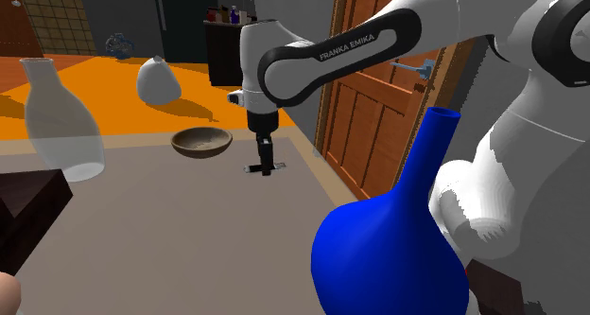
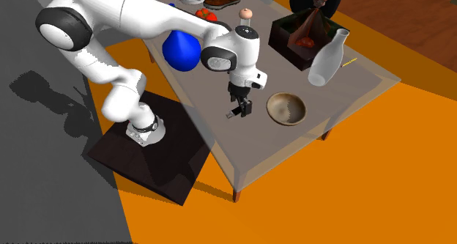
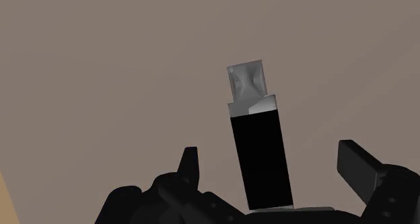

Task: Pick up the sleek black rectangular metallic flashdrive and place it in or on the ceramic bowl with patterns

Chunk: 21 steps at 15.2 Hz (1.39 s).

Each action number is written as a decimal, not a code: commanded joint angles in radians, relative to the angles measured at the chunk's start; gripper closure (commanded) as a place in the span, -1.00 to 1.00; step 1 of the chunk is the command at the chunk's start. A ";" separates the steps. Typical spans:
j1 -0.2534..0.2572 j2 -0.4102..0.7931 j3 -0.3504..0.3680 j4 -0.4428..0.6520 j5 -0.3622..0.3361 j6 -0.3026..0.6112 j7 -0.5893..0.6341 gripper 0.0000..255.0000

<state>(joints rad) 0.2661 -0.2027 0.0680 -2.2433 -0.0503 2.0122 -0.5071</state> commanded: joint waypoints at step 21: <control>-0.015 -0.151 -0.095 -0.085 0.062 -0.006 -0.241 -1.00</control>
<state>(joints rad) 0.2513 -0.3499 -0.0219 -2.3189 0.0090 1.9983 -0.7354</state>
